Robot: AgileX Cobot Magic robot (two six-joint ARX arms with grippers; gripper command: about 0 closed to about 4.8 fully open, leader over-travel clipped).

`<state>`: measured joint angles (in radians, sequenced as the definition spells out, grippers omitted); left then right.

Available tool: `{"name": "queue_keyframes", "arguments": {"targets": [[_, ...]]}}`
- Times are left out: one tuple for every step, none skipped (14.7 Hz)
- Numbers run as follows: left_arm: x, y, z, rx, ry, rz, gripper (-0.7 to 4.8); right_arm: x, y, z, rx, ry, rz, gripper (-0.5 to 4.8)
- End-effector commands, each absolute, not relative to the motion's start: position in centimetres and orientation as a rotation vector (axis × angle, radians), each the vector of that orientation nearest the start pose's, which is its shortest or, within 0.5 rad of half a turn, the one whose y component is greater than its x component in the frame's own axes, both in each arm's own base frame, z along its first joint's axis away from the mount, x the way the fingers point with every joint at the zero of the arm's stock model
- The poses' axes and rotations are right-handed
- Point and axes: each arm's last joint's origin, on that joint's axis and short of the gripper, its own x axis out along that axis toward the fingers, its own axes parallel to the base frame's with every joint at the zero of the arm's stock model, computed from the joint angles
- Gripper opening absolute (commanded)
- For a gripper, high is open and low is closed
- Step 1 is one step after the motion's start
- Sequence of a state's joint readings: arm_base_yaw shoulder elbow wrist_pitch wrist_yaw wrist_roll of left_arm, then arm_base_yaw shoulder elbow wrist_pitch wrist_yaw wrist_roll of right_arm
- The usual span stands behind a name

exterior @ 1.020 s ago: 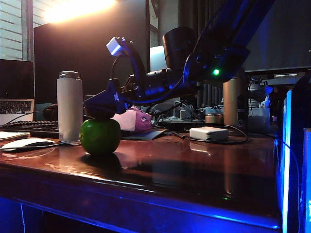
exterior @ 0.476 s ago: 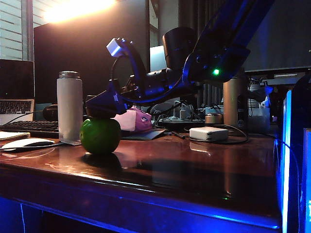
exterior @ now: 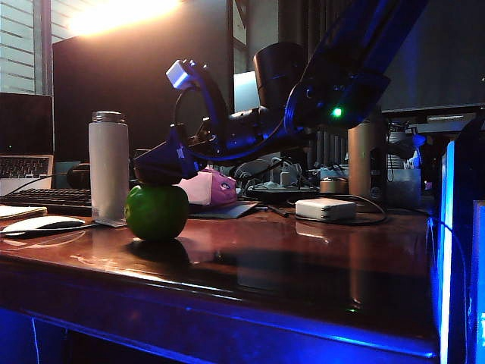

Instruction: Stack the black thermos bottle cap from the table onto the green apple.

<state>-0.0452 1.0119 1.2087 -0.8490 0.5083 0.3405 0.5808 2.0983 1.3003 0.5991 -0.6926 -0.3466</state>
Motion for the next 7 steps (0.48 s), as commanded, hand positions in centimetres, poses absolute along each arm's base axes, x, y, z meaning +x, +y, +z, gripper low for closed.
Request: {"name": "queue_keyframes", "arguments": {"targets": [[18.16, -2.25, 38.02, 0.173, 0.523, -0.638, -0.05, 36.98, 26.56, 18.03, -0.284, 0.004, 1.293, 3.47], [18.16, -2.25, 38.02, 0.173, 0.523, -0.638, -0.05, 36.98, 26.56, 18.09, -0.284, -0.002, 1.294, 3.47], [18.16, -2.25, 38.02, 0.173, 0.523, -0.638, -0.05, 36.98, 26.57, 18.13, -0.285, -0.005, 1.295, 3.46], [18.16, -2.25, 38.02, 0.173, 0.523, -0.638, -0.05, 36.98, 26.57, 18.12, -0.284, -0.004, 1.296, 3.46], [18.16, -2.25, 38.02, 0.173, 0.523, -0.638, -0.05, 37.01, 26.6, 18.24, -0.284, -0.006, 1.298, 3.46], [18.16, -2.25, 38.02, 0.173, 0.523, -0.638, -0.05, 37.03, 26.61, 18.42, -0.284, -0.019, 1.297, 3.46], [18.16, -2.25, 38.02, 0.173, 0.523, -0.638, -0.05, 37.03, 26.61, 18.52, -0.285, -0.029, 1.296, 3.46]]}}
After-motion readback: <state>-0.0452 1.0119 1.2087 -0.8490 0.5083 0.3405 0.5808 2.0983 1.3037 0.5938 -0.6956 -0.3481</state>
